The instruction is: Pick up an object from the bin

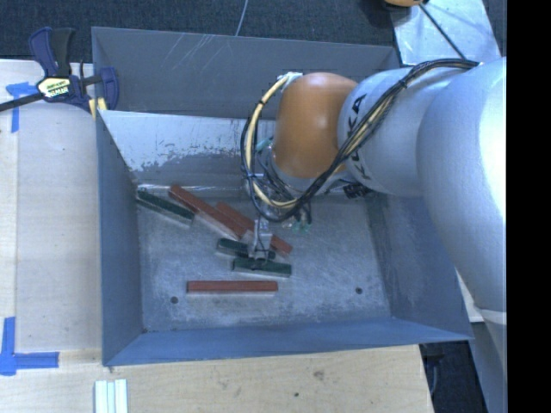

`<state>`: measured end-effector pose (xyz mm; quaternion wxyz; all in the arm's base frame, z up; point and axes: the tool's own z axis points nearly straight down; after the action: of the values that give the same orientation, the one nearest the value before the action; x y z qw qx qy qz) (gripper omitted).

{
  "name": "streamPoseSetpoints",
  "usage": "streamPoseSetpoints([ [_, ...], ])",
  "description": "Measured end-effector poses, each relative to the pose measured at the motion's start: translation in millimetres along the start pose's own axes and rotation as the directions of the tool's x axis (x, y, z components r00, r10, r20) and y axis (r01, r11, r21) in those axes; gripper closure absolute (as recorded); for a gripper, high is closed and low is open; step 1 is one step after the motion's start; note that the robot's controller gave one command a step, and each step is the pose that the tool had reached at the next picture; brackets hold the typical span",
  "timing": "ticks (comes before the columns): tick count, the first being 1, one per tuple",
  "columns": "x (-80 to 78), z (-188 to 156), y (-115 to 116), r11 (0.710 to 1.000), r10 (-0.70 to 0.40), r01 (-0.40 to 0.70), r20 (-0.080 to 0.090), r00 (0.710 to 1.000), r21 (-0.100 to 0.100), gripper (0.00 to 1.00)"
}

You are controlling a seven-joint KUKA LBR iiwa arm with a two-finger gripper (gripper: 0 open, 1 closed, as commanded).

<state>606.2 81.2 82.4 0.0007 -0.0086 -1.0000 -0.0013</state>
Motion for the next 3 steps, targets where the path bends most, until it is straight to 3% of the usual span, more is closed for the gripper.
streamPoseSetpoints([
  [1, 12.1, 8.0, 14.6, 0.964, -0.268, 0.268, 0.012, 0.963, 0.004, 1.00],
  [2, 12.1, 8.0, 14.6, 0.964, -0.267, 0.267, 0.012, 0.964, 0.004, 1.00],
  [3, 17.0, -28.1, 17.9, 0.963, -0.270, 0.270, -0.003, 0.963, 0.003, 1.00],
])
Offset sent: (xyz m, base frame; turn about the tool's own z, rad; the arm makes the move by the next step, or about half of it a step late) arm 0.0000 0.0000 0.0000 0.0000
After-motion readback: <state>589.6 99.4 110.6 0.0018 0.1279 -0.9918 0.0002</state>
